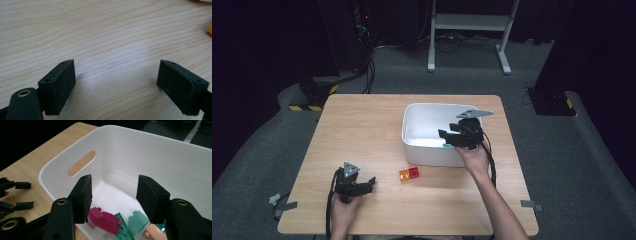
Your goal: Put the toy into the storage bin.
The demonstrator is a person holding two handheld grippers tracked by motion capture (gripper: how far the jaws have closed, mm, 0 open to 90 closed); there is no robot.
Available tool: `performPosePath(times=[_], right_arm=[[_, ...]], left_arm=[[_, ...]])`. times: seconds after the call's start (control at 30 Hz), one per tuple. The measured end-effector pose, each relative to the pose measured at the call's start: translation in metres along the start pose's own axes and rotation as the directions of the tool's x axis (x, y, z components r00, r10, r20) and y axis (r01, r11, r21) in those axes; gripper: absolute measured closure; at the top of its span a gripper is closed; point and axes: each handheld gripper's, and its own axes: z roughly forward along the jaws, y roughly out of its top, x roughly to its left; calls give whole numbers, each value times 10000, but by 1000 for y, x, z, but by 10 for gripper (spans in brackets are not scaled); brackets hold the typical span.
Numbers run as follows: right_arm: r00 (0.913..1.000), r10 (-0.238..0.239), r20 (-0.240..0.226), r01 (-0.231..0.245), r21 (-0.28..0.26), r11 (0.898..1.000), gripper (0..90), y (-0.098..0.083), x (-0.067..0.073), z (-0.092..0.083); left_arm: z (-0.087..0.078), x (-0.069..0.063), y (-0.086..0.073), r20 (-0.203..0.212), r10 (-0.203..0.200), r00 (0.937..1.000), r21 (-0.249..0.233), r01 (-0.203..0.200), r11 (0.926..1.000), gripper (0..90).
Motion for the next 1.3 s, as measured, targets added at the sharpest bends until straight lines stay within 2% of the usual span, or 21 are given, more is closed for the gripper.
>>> performPosePath(times=[0.27,0.5,0.77,0.93,1.17,1.3], right_arm=[[9950,-687,-729,644,-606,9961,469,-18,28,-19],[9839,-1005,-1481,883,-867,9923,471,-35,54,-18],[9727,-1283,-1933,1193,-578,9912,473,-56,77,3],[9656,-1318,-2240,1307,-199,9912,472,-71,90,21],[9654,-1365,-2222,1459,262,9890,464,-88,101,50],[9698,-1286,-2073,1426,539,9883,458,-96,105,66]], left_arm=[[0,0,0,0,1,10000,2,-1,10000,155],[0,0,0,1,5,10000,4,-5,10000,154],[0,0,0,0,2,10000,3,-2,10000,155],[0,0,0,4,-8,10000,4,8,10000,155],[0,0,0,4,-8,10000,5,8,10000,155],[0,0,0,0,5,10000,5,-5,10000,154]])
